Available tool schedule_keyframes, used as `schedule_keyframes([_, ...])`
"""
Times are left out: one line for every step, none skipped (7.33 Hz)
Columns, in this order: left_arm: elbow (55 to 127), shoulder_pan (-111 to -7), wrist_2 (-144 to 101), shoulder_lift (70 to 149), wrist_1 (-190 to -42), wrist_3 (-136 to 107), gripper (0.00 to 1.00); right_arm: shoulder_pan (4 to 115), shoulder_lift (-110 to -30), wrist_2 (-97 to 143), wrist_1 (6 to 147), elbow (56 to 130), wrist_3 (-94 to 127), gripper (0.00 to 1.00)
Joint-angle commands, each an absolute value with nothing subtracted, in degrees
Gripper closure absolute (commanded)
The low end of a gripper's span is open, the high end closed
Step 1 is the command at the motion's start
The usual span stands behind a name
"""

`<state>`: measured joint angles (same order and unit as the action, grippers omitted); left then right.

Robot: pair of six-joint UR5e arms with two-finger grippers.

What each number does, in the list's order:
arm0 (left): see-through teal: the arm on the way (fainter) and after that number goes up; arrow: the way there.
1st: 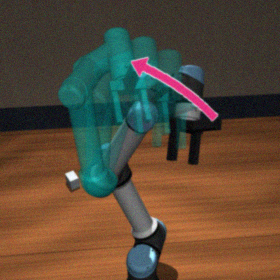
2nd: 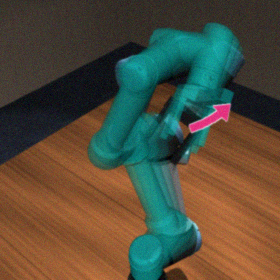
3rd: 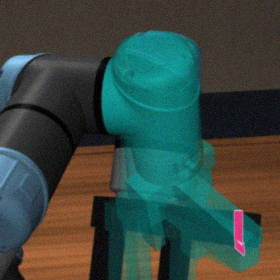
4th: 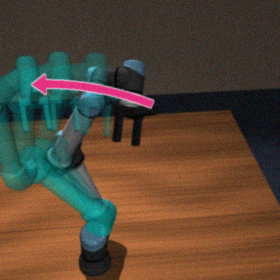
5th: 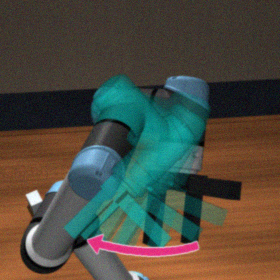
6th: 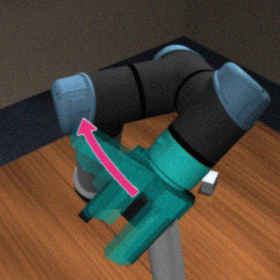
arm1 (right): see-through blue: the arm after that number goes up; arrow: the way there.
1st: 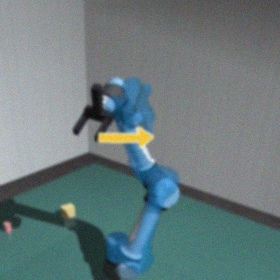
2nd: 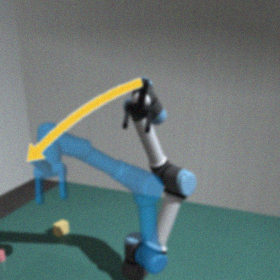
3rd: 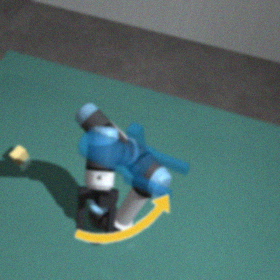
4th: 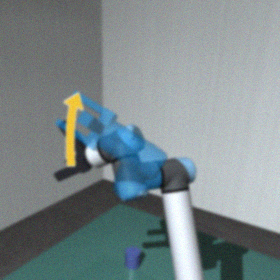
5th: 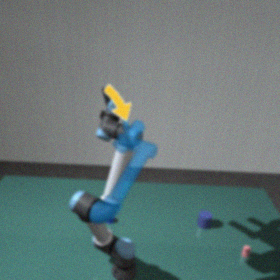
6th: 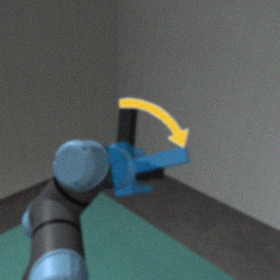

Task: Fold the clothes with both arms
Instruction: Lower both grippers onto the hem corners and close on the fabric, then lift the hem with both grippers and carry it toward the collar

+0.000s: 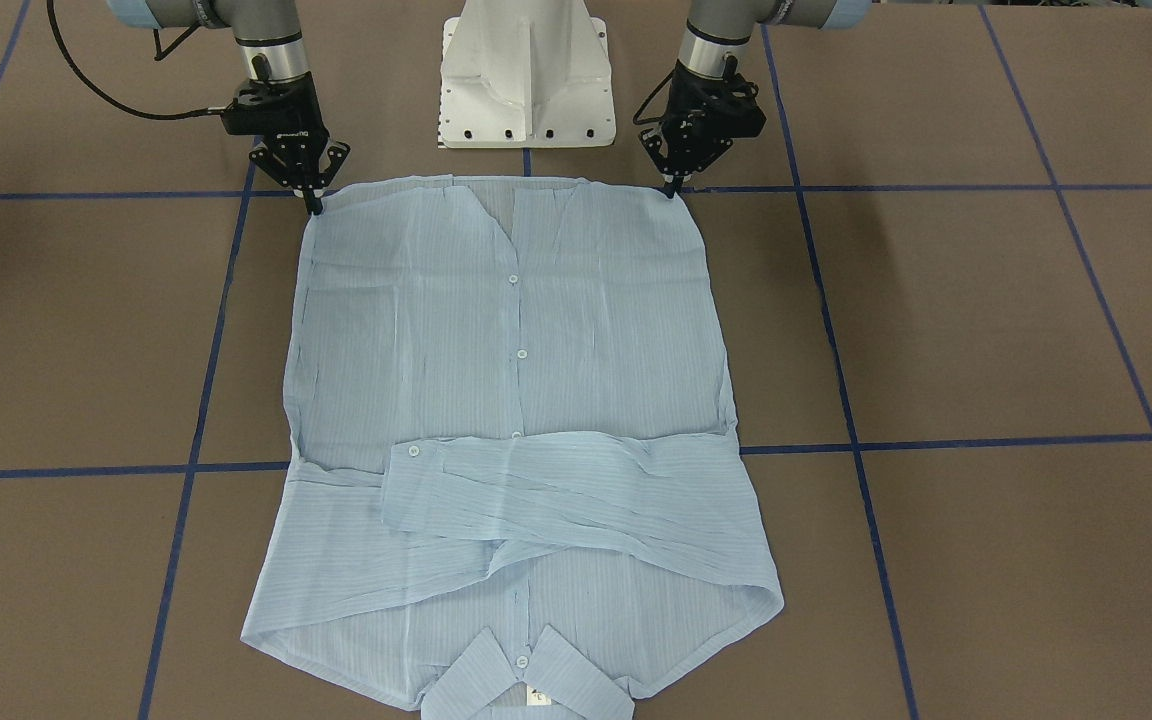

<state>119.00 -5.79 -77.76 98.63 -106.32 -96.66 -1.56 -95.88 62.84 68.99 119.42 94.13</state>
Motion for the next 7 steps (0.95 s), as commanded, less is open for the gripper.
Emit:
schedule_keyframes([119.1, -5.8, -78.0, 98.7, -106.3, -96.4, 1.00, -1.4, -96.2, 63.2, 72.6, 123.5, 94.1, 1.00])
schedule_keyframes([122.3, -6.1, -78.4, 97.8, -106.2, -95.8, 1.00, -1.5, -96.6, 64.2, 78.8, 130.6, 94.6, 1.00])
schedule_keyframes([125.6, -6.2, -78.4, 97.0, -106.1, -95.8, 1.00, -1.6, -96.6, 66.7, 81.1, 134.7, 96.9, 1.00])
schedule_keyframes([130.9, -6.1, -79.7, 95.0, -105.7, -95.8, 1.00, -3.1, -97.5, 68.7, 86.8, 140.7, 96.9, 1.00])
schedule_keyframes([138.5, -5.0, -84.1, 92.8, -102.3, -95.8, 1.00, -4.6, -97.6, 72.3, 93.5, 148.7, 96.9, 1.00])
schedule_keyframes([145.9, -3.0, -86.0, 92.9, -96.9, -95.8, 1.00, -6.4, -97.1, 74.6, 101.0, 157.3, 96.9, 1.00])
schedule_keyframes([150.5, -4.0, -89.2, 93.5, -93.5, -95.8, 1.00, -6.2, -95.7, 74.9, 102.6, 159.0, 96.9, 1.00])
